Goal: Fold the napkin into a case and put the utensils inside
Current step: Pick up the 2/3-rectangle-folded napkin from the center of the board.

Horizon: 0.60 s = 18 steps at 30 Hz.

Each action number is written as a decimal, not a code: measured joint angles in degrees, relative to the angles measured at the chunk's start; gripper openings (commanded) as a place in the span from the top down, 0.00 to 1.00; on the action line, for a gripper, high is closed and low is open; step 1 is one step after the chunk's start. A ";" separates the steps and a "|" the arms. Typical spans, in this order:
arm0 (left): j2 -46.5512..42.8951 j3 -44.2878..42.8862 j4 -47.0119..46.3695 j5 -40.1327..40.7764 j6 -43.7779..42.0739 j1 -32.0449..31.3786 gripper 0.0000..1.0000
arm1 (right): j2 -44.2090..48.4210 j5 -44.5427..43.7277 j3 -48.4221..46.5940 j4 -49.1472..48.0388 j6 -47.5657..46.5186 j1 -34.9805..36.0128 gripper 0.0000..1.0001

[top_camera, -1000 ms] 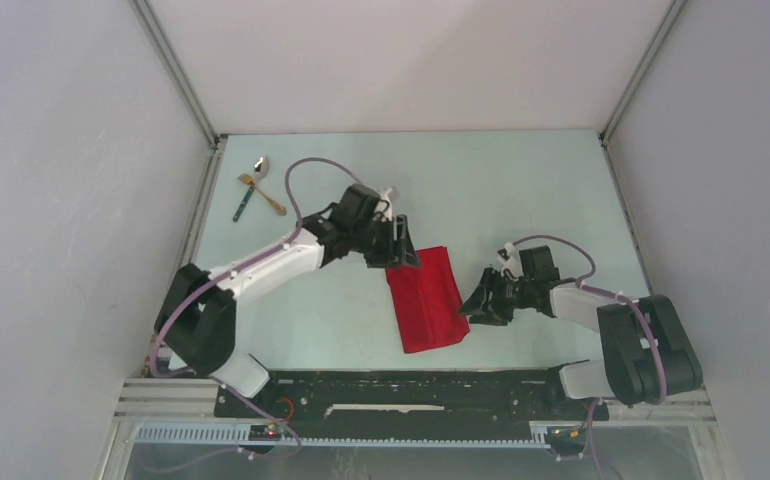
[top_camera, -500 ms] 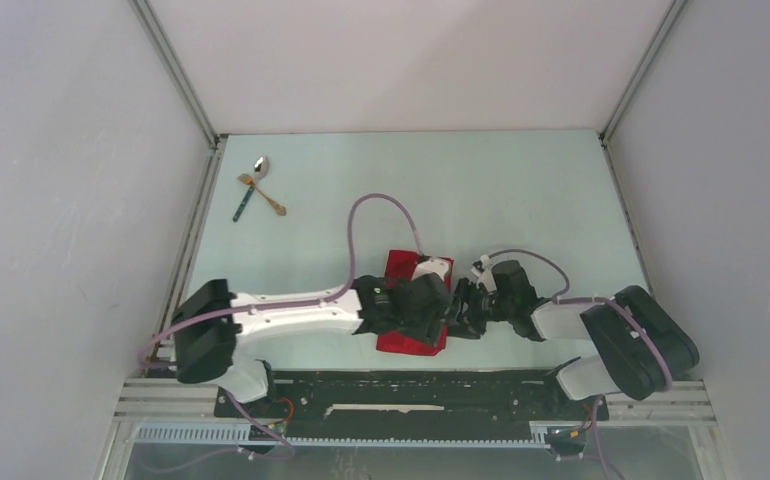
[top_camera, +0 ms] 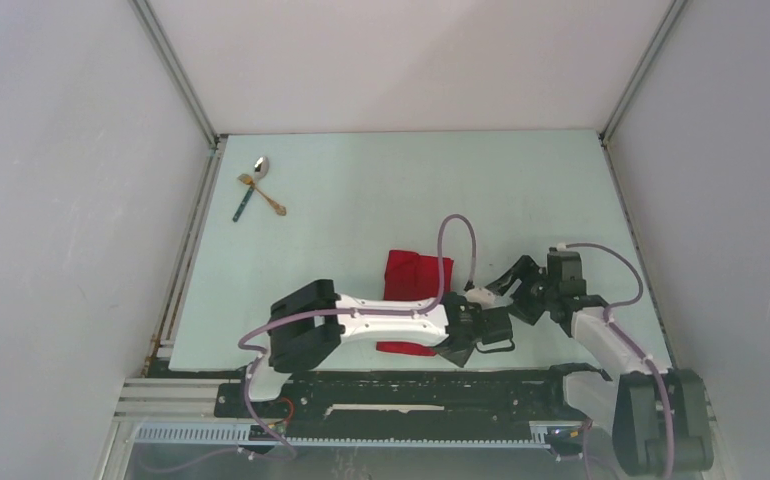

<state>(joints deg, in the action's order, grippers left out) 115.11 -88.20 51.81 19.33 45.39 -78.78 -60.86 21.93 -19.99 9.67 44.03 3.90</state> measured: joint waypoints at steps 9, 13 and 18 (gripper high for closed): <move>6.23 -4.31 5.95 0.90 1.75 -0.35 0.55 | 5.62 -8.11 0.00 8.00 -0.35 0.11 0.20; 6.99 -4.98 7.19 2.01 2.56 -0.48 0.70 | 5.33 -6.60 0.02 7.54 -2.08 0.61 0.17; 7.02 -4.87 7.43 4.31 3.17 -0.48 0.90 | 2.93 4.24 2.82 -1.18 -4.35 -0.33 0.02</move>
<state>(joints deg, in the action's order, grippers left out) 122.13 -93.08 59.24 23.64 48.56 -79.26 -57.93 26.17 -17.17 8.49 39.68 3.57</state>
